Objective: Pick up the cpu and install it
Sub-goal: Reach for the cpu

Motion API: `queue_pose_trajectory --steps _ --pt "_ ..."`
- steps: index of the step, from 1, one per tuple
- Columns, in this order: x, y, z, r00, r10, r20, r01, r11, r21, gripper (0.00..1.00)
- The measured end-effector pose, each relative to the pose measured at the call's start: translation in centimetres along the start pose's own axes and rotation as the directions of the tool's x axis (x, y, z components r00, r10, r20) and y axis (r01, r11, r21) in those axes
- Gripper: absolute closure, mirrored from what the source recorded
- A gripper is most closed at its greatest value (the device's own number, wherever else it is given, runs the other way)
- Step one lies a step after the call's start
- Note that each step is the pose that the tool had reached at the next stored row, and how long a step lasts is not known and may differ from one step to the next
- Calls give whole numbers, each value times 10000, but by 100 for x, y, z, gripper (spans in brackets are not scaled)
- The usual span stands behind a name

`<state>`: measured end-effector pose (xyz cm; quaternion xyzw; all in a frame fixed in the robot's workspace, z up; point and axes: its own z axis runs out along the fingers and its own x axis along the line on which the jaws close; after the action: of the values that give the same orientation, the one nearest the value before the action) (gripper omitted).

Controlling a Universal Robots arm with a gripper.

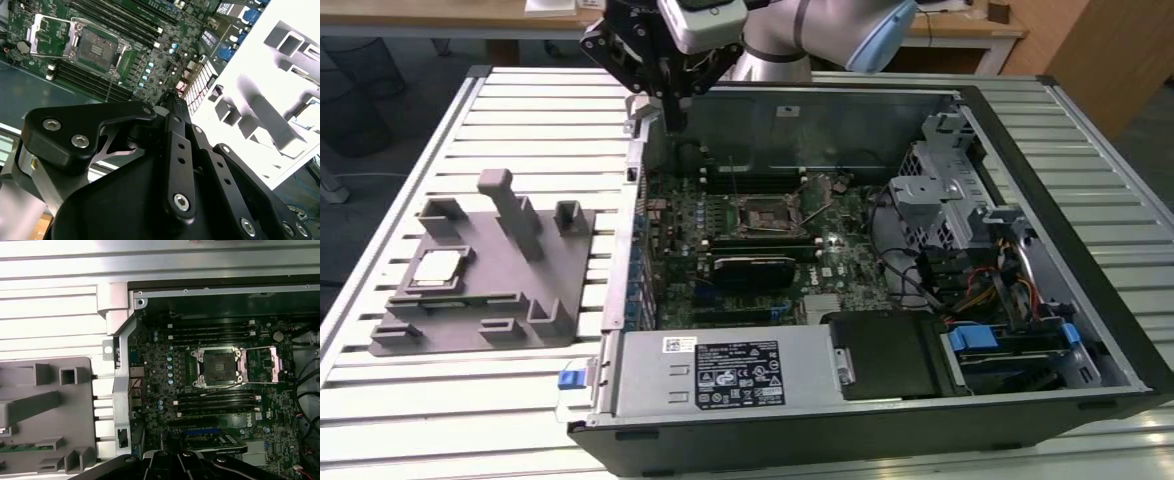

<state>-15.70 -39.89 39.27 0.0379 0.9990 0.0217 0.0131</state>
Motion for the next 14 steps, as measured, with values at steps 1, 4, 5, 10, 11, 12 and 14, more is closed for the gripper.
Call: queue_pose_trajectory --steps 1,4,5,10,11,12,14 --pt "11 -1 0 10000 0 0 0 10000 0 89" --pt "42 -3 0 10000 0 1 0 10000 0 89" --pt "52 -4 0 10000 0 1 0 10000 0 89" --pt "110 -8 -1 10000 1 0 -1 10000 0 89" --pt "122 -9 -1 10000 1 0 -1 10000 0 89" --pt "133 -10 -1 10000 1 0 -1 10000 0 89" --pt "157 -12 -2 10000 0 0 0 10000 0 89"
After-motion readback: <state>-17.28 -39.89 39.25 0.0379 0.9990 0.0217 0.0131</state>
